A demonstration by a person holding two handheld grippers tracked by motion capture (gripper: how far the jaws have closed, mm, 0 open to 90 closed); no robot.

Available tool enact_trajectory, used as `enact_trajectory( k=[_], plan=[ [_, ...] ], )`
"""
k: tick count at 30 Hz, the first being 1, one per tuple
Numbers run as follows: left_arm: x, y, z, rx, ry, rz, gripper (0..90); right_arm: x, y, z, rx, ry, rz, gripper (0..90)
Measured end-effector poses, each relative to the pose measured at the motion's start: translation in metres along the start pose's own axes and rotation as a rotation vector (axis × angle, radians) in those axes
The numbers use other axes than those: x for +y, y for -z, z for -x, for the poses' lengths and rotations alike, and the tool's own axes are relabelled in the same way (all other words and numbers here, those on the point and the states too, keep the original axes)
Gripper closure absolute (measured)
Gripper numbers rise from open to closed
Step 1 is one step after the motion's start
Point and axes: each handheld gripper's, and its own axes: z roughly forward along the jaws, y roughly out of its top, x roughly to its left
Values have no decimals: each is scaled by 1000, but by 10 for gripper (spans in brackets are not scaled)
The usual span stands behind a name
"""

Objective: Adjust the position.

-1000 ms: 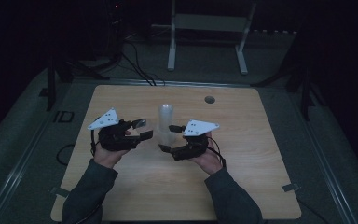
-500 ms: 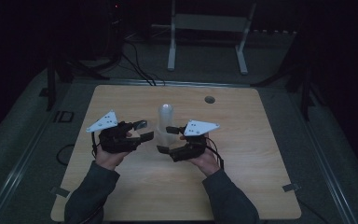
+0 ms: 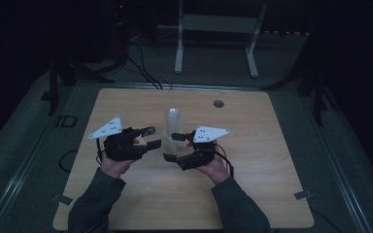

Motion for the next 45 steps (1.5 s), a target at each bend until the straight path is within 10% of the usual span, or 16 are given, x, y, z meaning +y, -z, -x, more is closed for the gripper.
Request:
enact_trajectory(
  k=[27,45],
  plan=[
    [-2,3,-2,-124,13,59,411,2,-3,-4,121,-5,28,181],
    [-3,3,-3,-155,31,93,412,0,-10,-3,117,-2,3,262]
  ],
)
